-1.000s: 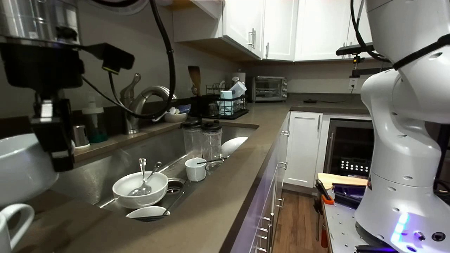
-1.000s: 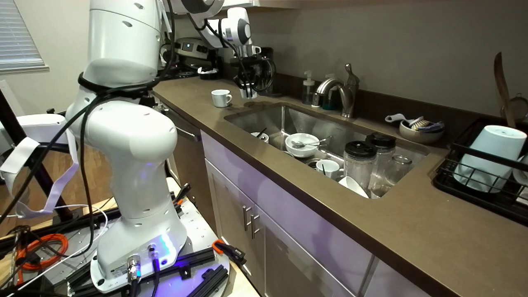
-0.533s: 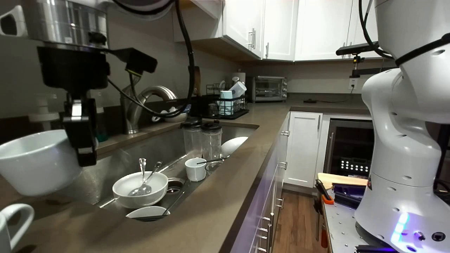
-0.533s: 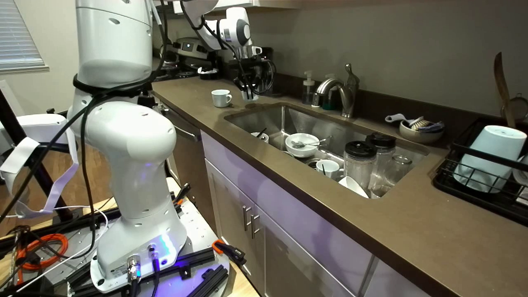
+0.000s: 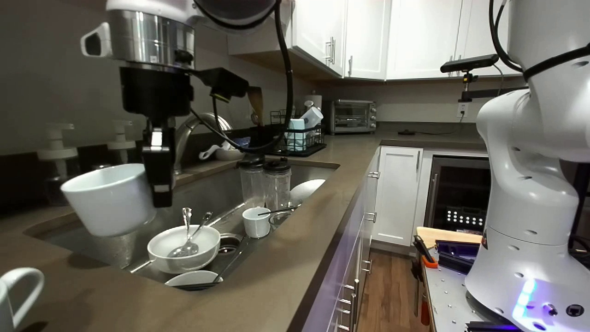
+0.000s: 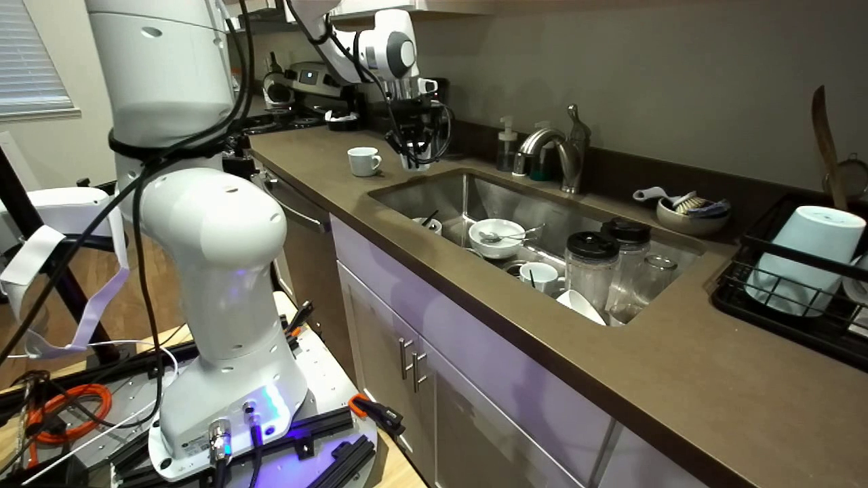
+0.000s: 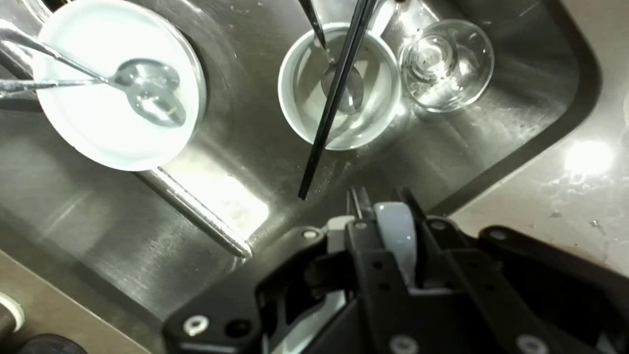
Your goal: Pour the water from the cup beside the sink into the sink
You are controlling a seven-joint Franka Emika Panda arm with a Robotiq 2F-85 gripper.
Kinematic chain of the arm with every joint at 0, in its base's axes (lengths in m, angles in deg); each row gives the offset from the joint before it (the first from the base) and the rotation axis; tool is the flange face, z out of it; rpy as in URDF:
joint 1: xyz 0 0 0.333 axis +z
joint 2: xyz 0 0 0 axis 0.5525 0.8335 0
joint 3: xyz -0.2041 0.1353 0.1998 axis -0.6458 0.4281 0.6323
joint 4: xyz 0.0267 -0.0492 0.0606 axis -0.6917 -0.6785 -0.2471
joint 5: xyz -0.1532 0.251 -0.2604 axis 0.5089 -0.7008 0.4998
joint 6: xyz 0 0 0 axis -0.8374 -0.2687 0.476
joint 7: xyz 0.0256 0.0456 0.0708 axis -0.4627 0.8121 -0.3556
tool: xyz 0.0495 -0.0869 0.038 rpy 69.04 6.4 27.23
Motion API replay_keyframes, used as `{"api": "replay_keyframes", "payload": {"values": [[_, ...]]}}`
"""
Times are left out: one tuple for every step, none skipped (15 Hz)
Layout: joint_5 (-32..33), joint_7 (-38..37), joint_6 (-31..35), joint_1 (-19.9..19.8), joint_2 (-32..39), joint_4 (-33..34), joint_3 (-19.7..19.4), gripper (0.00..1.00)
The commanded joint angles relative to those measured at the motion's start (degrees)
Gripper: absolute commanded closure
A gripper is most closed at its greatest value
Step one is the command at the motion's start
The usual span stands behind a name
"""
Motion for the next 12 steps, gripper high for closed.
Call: {"api": "replay_keyframes", "payload": {"values": [[-1.4,-0.41,0.45,-2.06,-4.77,-4.33,-0.86,0.94],[-1.08,-0.54,-0.25,-2.42,-5.12,-4.7,-1.3,0.94],[-0.65,-0.43,-1.89,-2.79,-5.24,-4.64,-1.68,0.94],[-0.5,-0.27,-3.38,-3.1,-5.38,-4.56,-2.03,0.94],[-0.3,-0.22,-5.22,-3.3,-5.1,-4.17,-2.32,0.94],[-0.37,0.18,-7.02,-3.54,-4.96,-3.87,-2.52,0.94],[-0.16,0.59,-9.34,-3.7,-4.51,-3.22,-2.66,0.94],[0.11,1.19,-11.39,-3.76,-4.14,-2.78,-2.82,0.94],[0.89,1.41,-13.49,-3.74,-3.64,-2.18,-2.92,0.94],[1.78,1.5,-15.49,-3.72,-3.27,-1.65,-2.95,0.94],[3.07,1.21,-17.26,-3.63,-2.92,-1.21,-2.94,0.94],[4.72,0.48,-19.0,-3.51,-2.72,-0.72,-2.95,0.94]]}}
